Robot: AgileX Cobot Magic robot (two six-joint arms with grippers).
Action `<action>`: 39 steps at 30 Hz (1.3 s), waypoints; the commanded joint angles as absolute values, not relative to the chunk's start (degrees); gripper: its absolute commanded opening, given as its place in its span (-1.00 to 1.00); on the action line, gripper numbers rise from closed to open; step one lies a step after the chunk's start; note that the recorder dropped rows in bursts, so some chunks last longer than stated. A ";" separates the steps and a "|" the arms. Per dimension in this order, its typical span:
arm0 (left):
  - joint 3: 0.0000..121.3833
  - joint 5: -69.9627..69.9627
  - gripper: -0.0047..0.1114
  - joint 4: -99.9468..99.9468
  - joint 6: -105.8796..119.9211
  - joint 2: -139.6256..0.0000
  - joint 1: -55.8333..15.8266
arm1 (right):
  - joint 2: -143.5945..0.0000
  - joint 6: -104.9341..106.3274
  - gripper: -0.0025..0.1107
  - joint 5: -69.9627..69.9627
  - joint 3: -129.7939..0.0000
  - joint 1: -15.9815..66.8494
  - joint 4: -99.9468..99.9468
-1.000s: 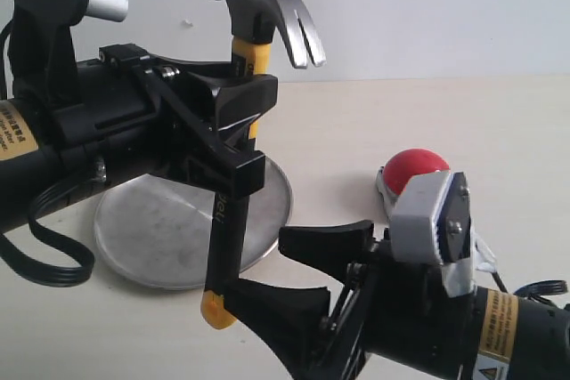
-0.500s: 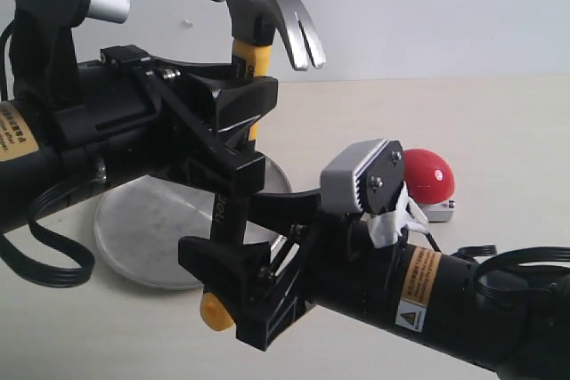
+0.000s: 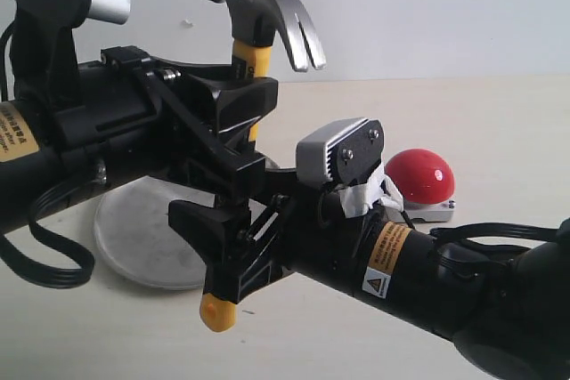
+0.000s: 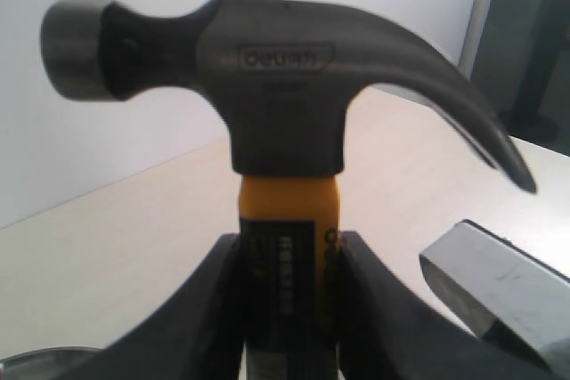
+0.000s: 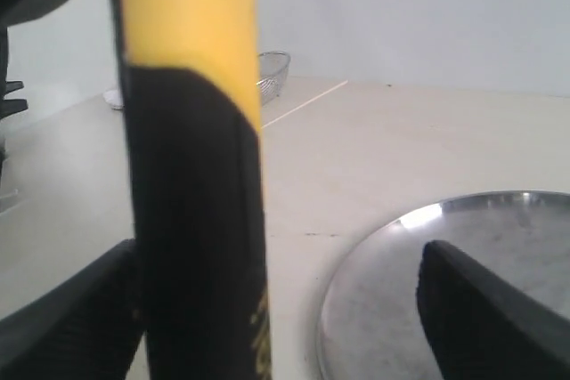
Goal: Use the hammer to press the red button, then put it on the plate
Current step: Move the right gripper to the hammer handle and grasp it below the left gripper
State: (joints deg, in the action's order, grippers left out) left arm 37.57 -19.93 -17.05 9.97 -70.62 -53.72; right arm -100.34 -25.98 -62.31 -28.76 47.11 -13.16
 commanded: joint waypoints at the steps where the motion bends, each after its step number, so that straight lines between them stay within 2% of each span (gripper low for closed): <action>1: 38.03 -24.10 -0.92 -16.74 10.27 -70.02 -53.64 | -100.83 -24.35 0.43 -62.26 -29.14 47.30 -11.06; 4: 38.03 -24.10 -0.92 -16.74 10.27 -70.02 -53.64 | -100.83 -24.36 0.40 -62.26 -29.14 47.30 -11.06; 7: 38.03 -24.10 -0.92 -16.74 10.27 -70.02 -53.64 | -100.83 -24.36 0.21 -62.26 -29.14 47.30 -11.06; 12: 38.03 -24.10 -0.92 -16.74 10.27 -70.02 -53.64 | -100.83 -24.78 -0.26 -62.26 -29.14 47.30 -11.06; 17: 38.03 -24.10 -0.92 -16.74 10.27 -70.02 -53.64 | -100.83 -27.77 -0.89 -62.26 -29.14 47.30 -11.06; 18: 38.03 -24.10 -0.92 -16.74 10.27 -70.02 -53.64 | -100.83 -28.52 -0.96 -62.26 -29.14 47.30 -11.06; 39: 38.03 -24.10 -0.92 -16.74 10.27 -70.02 -53.64 | -100.83 -32.82 -0.96 -62.47 -29.14 47.30 -16.55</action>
State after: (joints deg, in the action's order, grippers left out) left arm 37.57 -19.22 -17.16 9.96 -70.62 -53.72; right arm -100.80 -31.76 -63.10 -28.99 47.46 -17.56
